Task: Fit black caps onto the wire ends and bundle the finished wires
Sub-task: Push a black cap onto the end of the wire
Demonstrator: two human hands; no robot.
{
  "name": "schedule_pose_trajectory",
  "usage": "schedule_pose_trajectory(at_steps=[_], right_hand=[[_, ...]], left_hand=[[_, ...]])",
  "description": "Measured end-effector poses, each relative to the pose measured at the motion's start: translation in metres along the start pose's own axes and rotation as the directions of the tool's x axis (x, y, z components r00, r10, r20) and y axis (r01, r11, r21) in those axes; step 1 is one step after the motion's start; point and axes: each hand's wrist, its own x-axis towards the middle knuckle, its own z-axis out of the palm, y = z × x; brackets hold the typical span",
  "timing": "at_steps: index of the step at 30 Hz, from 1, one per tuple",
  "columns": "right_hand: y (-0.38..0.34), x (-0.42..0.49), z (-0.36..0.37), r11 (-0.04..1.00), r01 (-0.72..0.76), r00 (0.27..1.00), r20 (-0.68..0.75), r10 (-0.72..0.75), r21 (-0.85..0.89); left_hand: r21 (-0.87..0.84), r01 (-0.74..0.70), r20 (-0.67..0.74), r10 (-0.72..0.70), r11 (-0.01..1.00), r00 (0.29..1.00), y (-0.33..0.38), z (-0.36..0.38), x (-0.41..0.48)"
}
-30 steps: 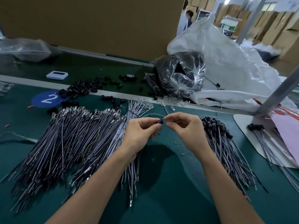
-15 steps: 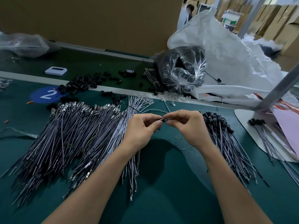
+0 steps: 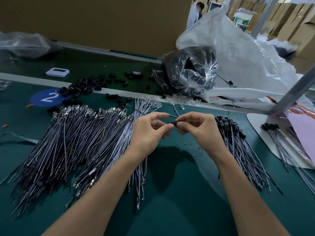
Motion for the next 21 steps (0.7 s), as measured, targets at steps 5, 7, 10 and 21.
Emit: schedule_pose_trajectory(at_steps=[5,7,10,21], right_hand=[[-0.001,-0.001,-0.007,0.995,-0.020,0.999,0.039,0.016,0.097],[-0.001,-0.001,-0.009,0.994,-0.026,0.997,0.073,0.018,0.110],[-0.002,-0.003,-0.012,0.988,-0.039,0.995,0.099,0.024,0.149],[-0.004,-0.002,-0.015,0.997,-0.062,0.990,0.131,0.055,0.051]], left_hand=[[-0.132,0.030,0.064,-0.021,0.991,0.998,0.006,-0.001,-0.003],[-0.126,0.024,0.097,-0.012,0.992,0.995,0.008,-0.002,-0.003],[-0.114,0.005,0.131,0.010,0.993,0.991,0.011,-0.004,-0.004],[-0.007,-0.033,0.126,0.034,0.999,0.991,0.012,-0.003,-0.004]])
